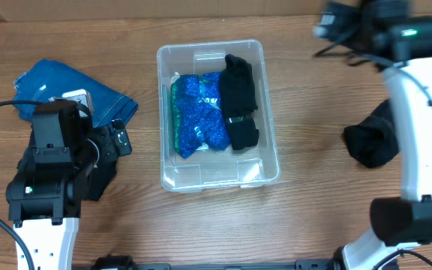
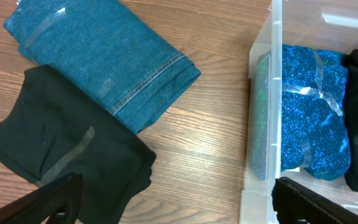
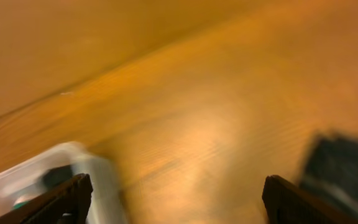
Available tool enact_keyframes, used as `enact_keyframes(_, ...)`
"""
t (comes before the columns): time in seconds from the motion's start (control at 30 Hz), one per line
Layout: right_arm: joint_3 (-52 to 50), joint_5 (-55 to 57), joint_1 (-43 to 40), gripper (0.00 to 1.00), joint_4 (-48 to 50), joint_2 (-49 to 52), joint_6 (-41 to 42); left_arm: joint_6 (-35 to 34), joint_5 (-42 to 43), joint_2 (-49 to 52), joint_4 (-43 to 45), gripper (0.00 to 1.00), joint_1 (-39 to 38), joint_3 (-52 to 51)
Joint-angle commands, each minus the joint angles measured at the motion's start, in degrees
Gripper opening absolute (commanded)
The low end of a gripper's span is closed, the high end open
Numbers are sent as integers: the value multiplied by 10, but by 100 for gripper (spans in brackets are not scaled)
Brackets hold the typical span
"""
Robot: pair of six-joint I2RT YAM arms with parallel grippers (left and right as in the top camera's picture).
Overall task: Pack container
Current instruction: 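Grasp the remaining black garment on the right with the right gripper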
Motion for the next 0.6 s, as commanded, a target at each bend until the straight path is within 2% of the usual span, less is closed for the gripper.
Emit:
enact_keyframes(0.0, -17, -92, -127, 92, -50, 4, 53, -10, 7, 2, 1, 100, -3, 14)
enact_keyframes(0.1, -52, -120, -226, 93, -68, 4, 48, -10, 7, 2, 1, 100, -3, 14)
enact_keyframes(0.17, -113, -133, -295, 94, -64, 4, 47, -10, 7, 2, 1, 100, -3, 14)
enact_keyframes(0.27, -220, -169, -356, 96, -22, 4, 43, -10, 7, 2, 1, 100, -3, 14)
enact_keyframes(0.37, -353, -209, -396, 96, 57, 4, 16, -10, 7, 2, 1, 100, -3, 14)
enact_keyframes(0.57, -549, -253, -402, 100, 253, 4, 16, -10, 7, 2, 1, 100, -3, 14)
